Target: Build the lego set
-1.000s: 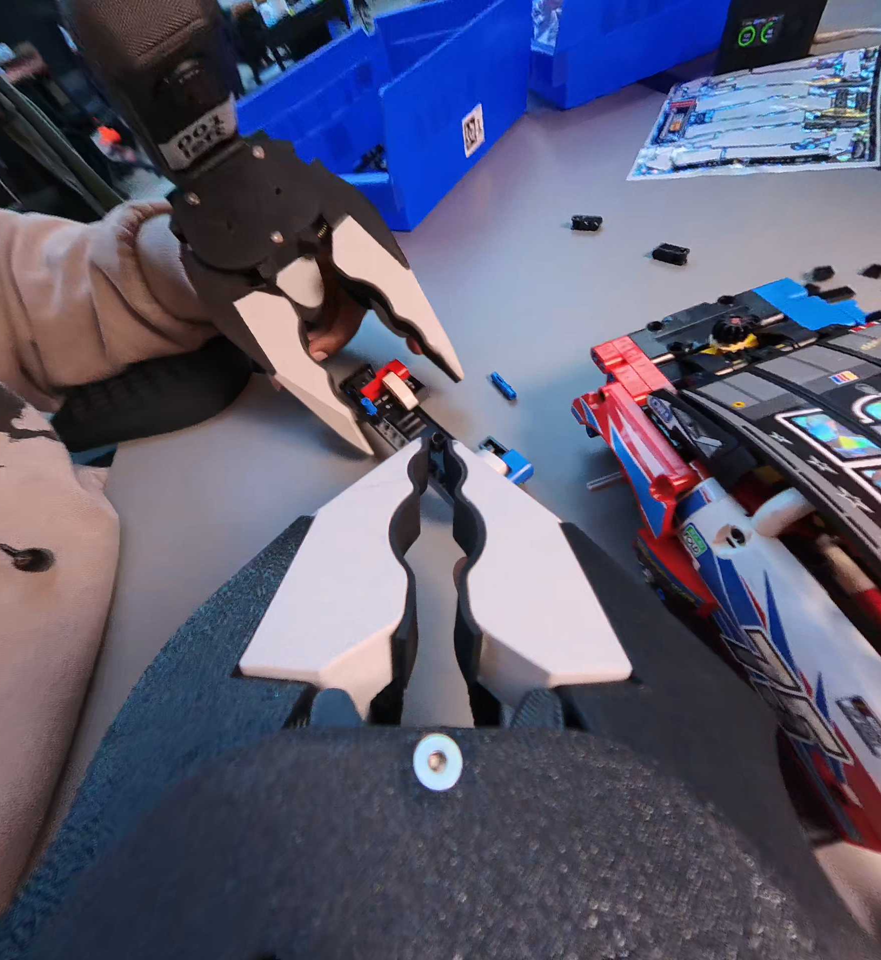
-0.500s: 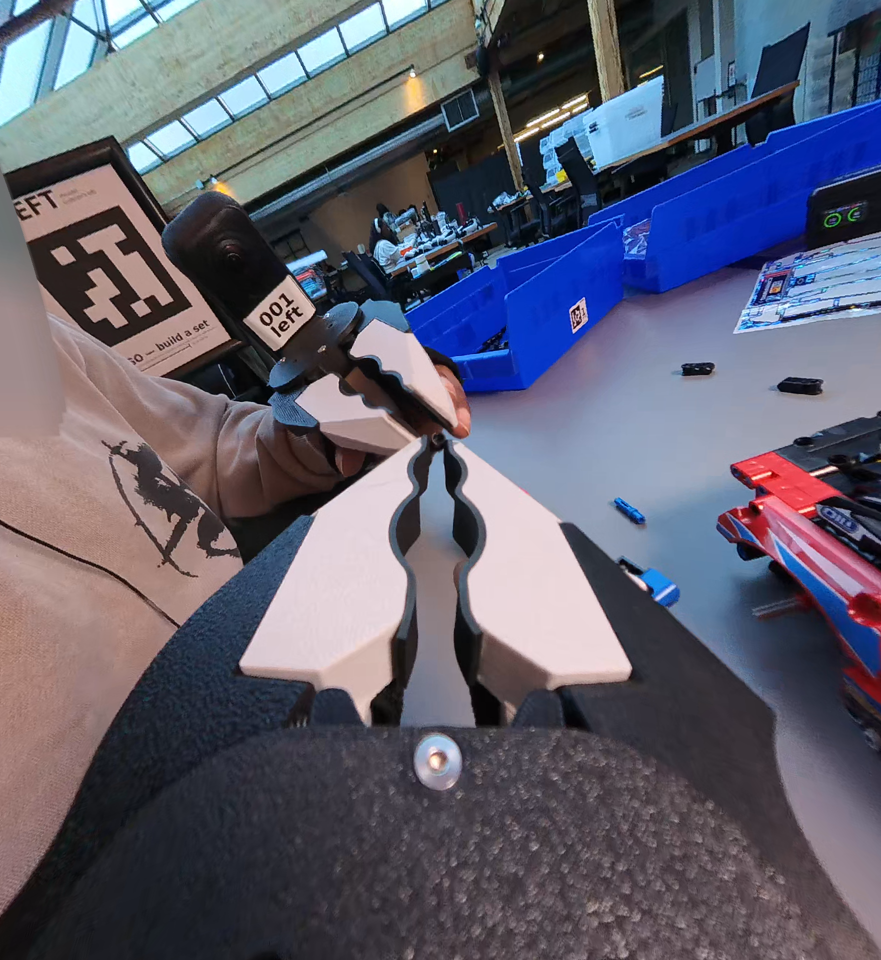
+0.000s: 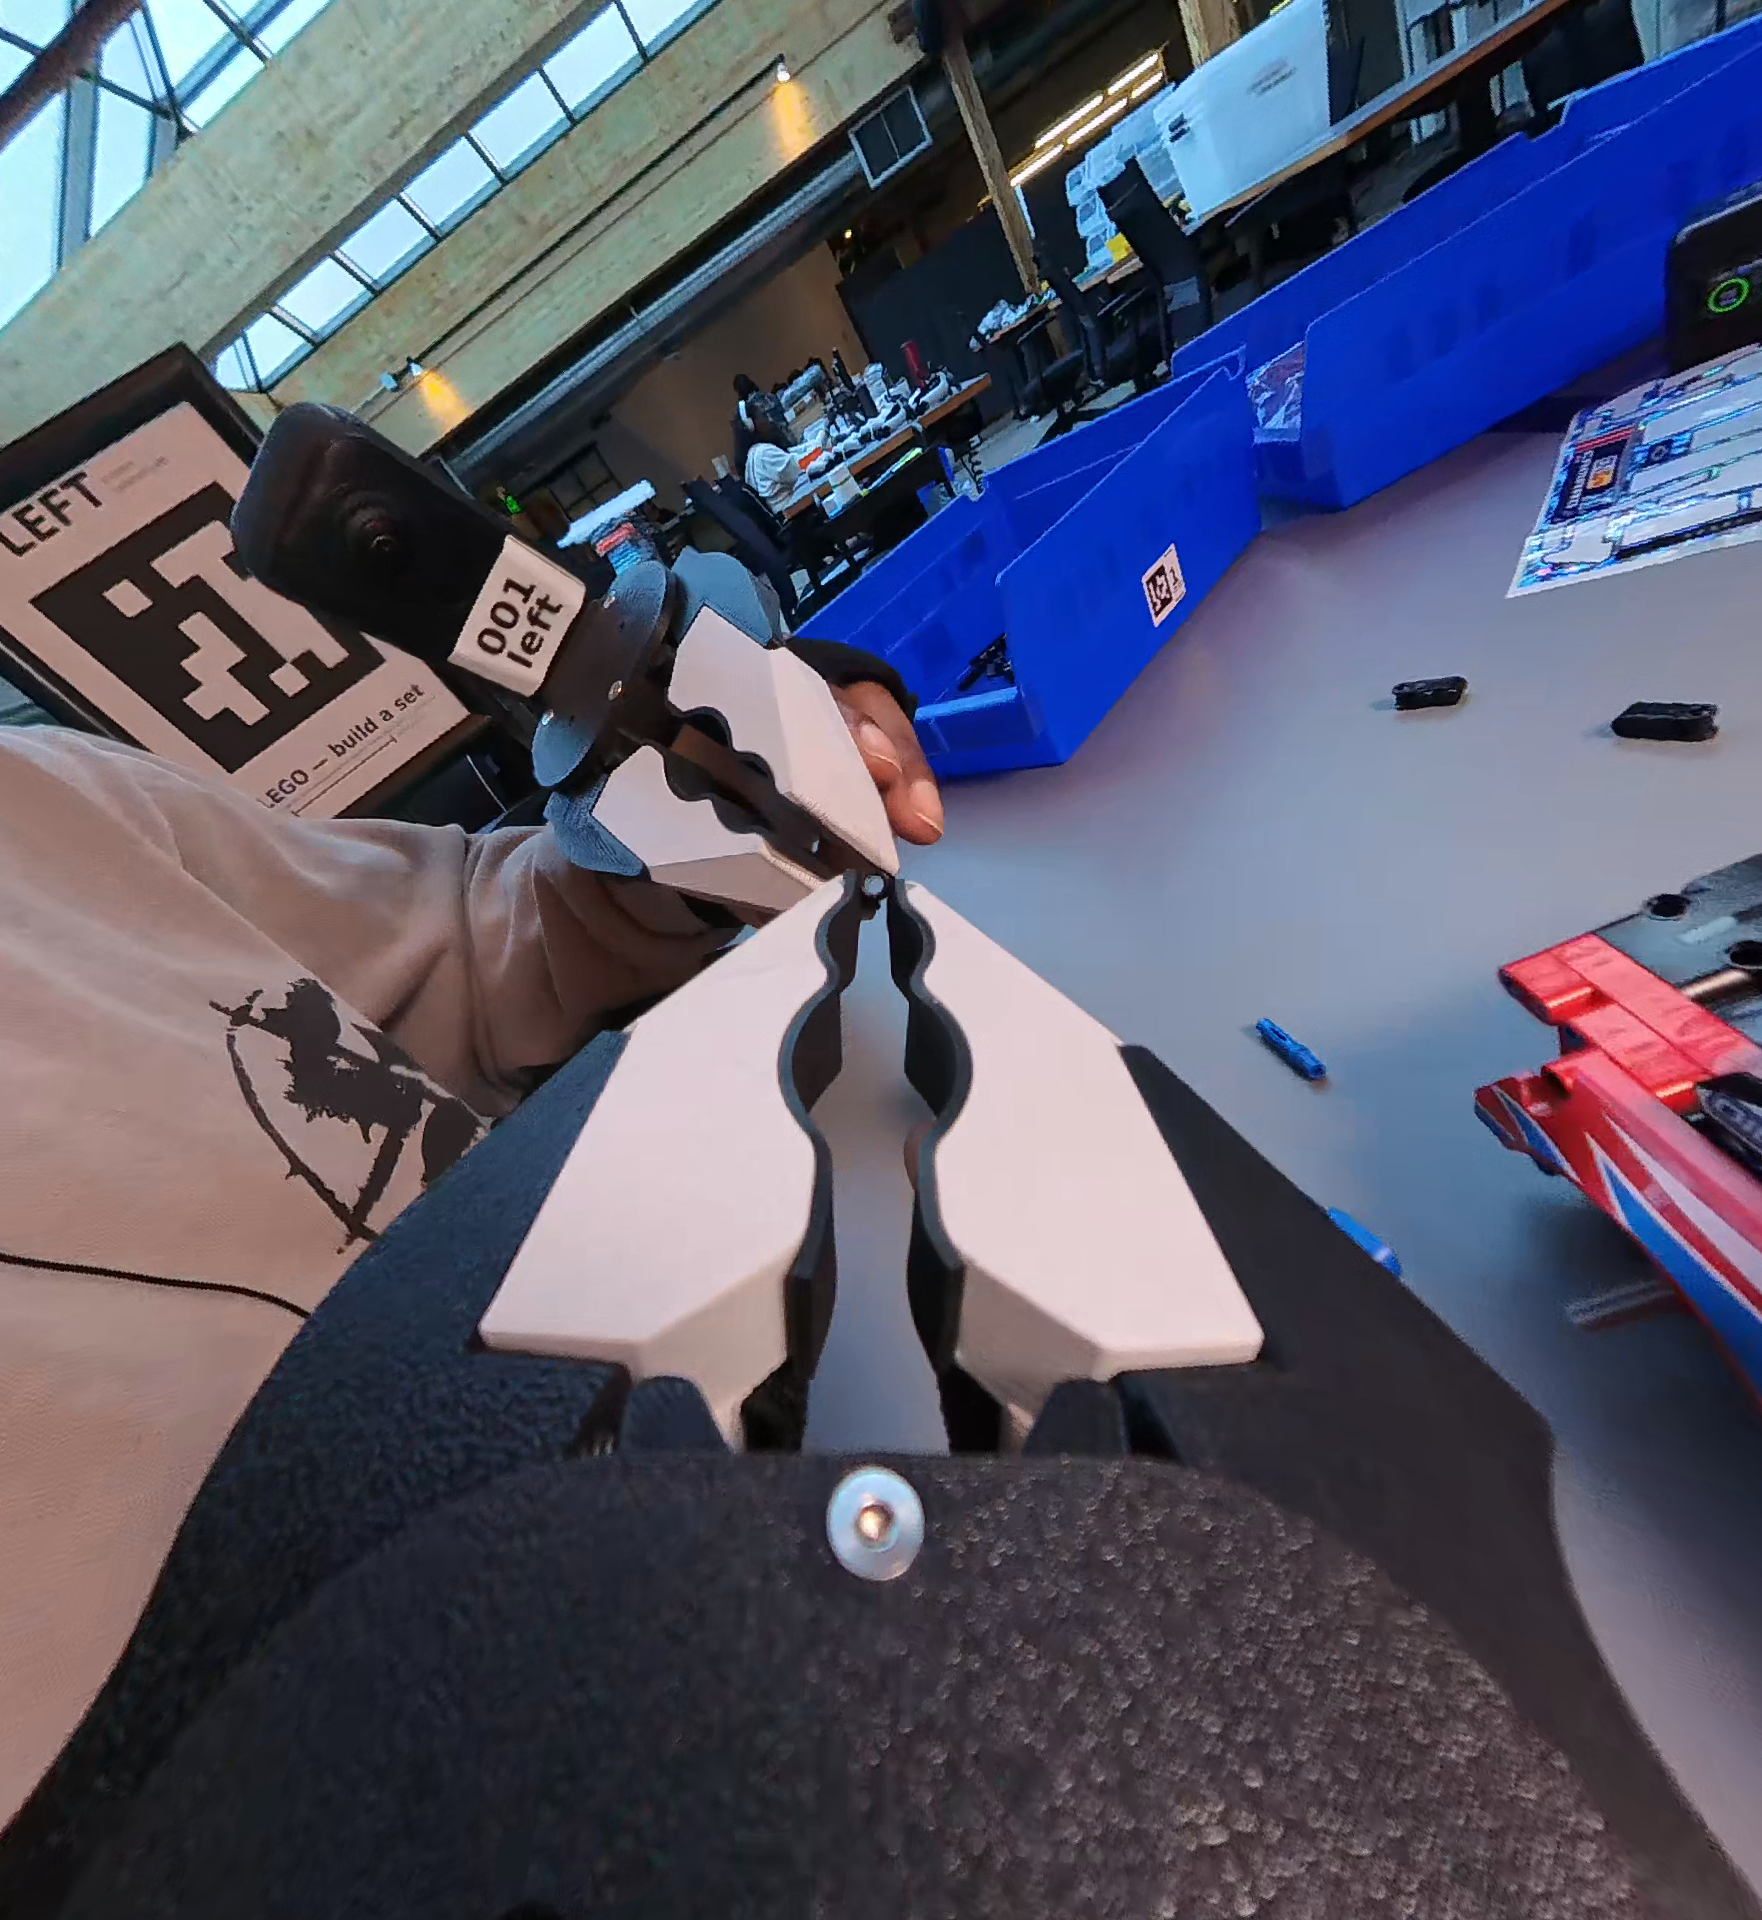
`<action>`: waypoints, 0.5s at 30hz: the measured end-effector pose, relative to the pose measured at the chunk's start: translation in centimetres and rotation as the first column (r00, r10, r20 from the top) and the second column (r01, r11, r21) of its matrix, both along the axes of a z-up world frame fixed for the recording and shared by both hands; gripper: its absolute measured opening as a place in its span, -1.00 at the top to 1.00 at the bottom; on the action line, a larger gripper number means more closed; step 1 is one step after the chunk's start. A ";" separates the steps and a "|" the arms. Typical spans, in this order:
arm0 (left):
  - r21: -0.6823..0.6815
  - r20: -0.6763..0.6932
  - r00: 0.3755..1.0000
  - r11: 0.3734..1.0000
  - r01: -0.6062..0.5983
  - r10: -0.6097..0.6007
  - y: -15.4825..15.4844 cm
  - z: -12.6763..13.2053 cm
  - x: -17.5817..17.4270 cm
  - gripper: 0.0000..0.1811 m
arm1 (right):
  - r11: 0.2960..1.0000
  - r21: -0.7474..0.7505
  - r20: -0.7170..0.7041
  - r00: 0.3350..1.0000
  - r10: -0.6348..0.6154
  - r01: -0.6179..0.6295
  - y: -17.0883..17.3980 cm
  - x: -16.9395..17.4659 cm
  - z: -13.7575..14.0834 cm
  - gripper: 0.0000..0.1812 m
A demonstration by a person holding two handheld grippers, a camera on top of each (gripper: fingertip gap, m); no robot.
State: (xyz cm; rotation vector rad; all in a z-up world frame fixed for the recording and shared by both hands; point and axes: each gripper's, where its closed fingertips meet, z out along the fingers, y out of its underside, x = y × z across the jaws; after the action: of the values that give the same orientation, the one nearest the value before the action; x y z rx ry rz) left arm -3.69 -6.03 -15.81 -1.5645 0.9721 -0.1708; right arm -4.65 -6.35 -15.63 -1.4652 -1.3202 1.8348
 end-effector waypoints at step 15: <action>-0.131 0.171 0.971 0.973 0.189 -0.165 -0.6 -0.2 0.9 0.99 | 0.990 0.101 -0.010 0.995 0.104 -0.103 -0.6 1.3 -0.1 0.95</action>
State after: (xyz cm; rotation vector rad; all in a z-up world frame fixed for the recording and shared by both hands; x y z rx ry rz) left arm -2.83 -6.58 -15.97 -1.5695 0.9906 -0.4955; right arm -3.31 -6.97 -15.76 -1.3521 -1.4837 1.8111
